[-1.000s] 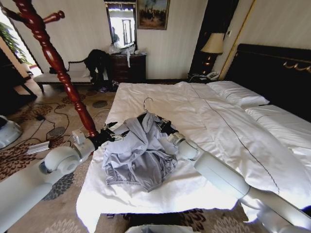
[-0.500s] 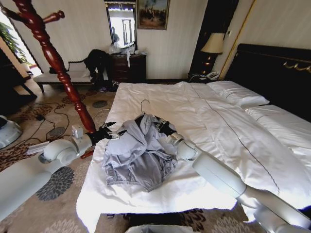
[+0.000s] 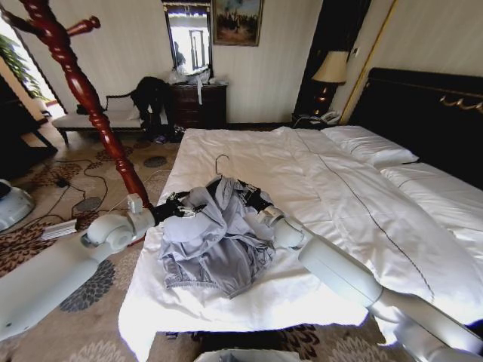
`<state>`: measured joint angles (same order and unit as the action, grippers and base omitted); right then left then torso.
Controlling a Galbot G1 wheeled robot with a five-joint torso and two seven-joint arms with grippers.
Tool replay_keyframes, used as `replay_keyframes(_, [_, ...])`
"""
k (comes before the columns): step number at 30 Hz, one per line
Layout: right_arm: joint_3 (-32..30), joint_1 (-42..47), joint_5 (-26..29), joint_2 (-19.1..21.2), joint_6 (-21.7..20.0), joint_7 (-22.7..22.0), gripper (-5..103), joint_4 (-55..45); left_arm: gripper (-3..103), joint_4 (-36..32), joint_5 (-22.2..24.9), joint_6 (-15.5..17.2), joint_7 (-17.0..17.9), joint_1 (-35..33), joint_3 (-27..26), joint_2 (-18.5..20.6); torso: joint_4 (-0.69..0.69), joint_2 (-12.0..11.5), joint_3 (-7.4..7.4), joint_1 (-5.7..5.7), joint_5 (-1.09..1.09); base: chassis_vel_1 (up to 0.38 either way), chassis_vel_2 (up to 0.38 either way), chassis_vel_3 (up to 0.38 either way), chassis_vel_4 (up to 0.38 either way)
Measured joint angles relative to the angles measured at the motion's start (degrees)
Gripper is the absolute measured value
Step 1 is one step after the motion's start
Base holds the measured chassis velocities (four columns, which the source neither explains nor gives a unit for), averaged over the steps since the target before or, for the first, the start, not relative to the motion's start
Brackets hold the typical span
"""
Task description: Pick up the clothes from the bed and hang them on the clothes hanger.
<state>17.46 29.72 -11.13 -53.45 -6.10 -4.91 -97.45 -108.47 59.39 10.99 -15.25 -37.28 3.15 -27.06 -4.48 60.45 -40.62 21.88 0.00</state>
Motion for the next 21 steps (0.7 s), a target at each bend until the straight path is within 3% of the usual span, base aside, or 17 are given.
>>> replay_keyframes(5, [0.0,0.1,-1.0,0.0,0.4,0.0,21,0.2,92,1.3,-0.5,0.1,-0.7,1.7,2.4,-0.4,0.02,0.0,0.0,0.0,0.0,0.0,0.0,0.0,0.0])
replay_keyframes(21, [-0.3,0.1,-5.9,-1.1,3.2,0.5,21,2.0,36,2.7,-2.6,-0.3,-1.7,1.3,4.5,-1.3,0.02,0.0,0.01,0.0,0.0,0.0,0.0,0.0,0.0])
